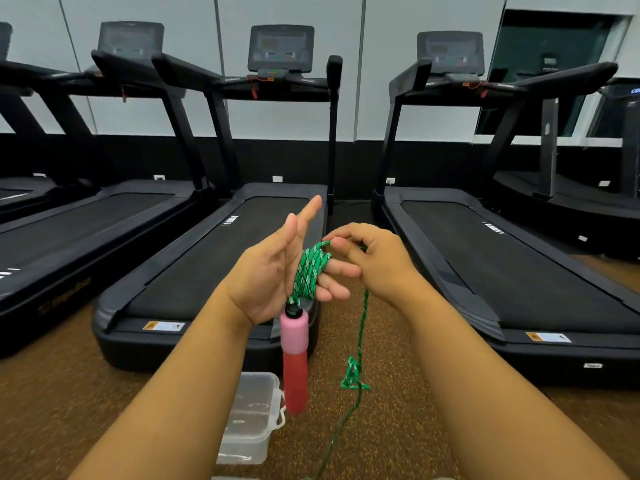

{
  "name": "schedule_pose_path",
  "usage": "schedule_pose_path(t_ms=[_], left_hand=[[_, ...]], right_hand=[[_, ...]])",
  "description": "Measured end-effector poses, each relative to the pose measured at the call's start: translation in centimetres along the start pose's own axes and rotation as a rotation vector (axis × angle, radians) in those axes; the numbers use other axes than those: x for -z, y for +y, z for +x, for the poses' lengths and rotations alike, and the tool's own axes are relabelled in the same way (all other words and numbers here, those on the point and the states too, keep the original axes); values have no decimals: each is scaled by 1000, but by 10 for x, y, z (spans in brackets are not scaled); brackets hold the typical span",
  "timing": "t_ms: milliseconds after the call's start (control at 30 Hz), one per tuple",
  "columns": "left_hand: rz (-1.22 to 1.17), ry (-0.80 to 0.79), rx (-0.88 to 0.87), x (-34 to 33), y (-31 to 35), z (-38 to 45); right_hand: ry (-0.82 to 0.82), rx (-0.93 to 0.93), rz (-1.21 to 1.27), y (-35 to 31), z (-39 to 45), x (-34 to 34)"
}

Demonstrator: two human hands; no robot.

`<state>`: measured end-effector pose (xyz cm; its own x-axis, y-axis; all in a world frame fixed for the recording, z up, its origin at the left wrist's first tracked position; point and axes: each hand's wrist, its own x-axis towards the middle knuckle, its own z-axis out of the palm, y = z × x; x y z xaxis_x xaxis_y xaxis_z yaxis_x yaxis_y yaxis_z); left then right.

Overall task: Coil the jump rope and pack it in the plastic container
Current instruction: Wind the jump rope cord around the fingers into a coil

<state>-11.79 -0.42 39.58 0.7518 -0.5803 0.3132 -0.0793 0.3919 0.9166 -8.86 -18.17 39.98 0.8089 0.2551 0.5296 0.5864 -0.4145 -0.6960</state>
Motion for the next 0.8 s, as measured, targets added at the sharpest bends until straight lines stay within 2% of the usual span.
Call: schedule_pose_path(t_ms=[133, 333, 567, 667, 800], left_hand=[[33, 72, -107, -8, 8, 5], [269, 215, -231, -10, 12, 13], [424, 249, -266, 1, 13, 5], [447, 287, -282, 3, 16, 4], [470, 349, -290, 4, 16, 3]], right_hand=[[-17, -64, 112, 14, -9, -15], [-71, -32, -6, 17, -23, -32], [-240, -17, -164, 14, -39, -36], [-285, 37, -283, 14, -46, -40], [-243, 219, -456, 11, -52, -42]])
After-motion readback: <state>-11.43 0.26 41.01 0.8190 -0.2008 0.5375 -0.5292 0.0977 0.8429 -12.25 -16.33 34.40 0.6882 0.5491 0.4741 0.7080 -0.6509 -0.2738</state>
